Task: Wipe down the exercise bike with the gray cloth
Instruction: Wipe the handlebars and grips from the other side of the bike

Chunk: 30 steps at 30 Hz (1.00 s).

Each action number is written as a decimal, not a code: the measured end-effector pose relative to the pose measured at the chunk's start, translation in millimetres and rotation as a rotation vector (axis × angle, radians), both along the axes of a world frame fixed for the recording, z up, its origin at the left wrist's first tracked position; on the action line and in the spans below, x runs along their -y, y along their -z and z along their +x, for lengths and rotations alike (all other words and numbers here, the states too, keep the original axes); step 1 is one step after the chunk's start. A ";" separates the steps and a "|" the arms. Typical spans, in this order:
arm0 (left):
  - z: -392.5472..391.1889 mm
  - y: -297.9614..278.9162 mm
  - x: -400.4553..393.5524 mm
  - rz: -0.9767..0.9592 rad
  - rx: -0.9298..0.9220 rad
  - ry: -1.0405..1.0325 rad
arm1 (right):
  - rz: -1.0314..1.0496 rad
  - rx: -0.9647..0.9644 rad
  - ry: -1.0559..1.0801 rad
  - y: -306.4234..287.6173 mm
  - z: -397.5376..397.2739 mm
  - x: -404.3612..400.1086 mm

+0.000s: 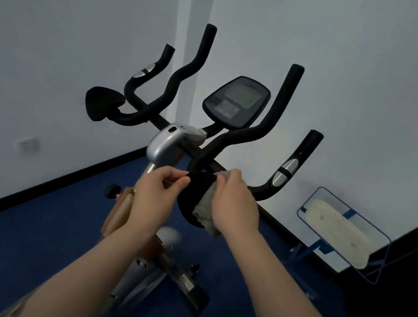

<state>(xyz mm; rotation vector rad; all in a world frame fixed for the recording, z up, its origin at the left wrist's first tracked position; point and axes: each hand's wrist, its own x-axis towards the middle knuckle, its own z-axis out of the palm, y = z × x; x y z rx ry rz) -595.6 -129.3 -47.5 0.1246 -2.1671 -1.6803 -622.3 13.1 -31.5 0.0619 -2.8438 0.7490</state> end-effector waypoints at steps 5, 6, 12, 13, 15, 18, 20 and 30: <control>1.6 0.1 -2.8 0.031 0.001 -0.015 | 0.190 0.115 -0.027 -6.5 -14.7 -1.9; 1.8 0.1 -3.6 0.029 -0.004 -0.019 | 0.214 0.092 -0.045 -10.2 -19.2 2.7; -1.2 1.6 1.8 0.007 0.002 0.008 | 0.066 -0.088 -0.148 5.9 0.2 -5.8; -2.6 1.9 2.9 0.009 0.009 0.011 | 0.082 -0.082 -0.189 7.8 1.6 -10.7; -4.2 2.5 3.5 0.011 0.015 -0.005 | 0.144 -0.044 -0.249 4.8 -9.2 -13.0; -3.6 4.9 -0.4 -0.002 0.000 -0.047 | 0.201 0.006 -0.314 -4.5 -27.4 -4.2; -2.0 5.5 -3.8 0.012 -0.003 -0.073 | 0.113 -0.009 -0.337 -6.7 -28.4 -3.2; 5.8 10.6 -31.2 0.230 -0.018 -0.252 | 0.093 0.035 -0.524 -11.4 -34.6 -10.8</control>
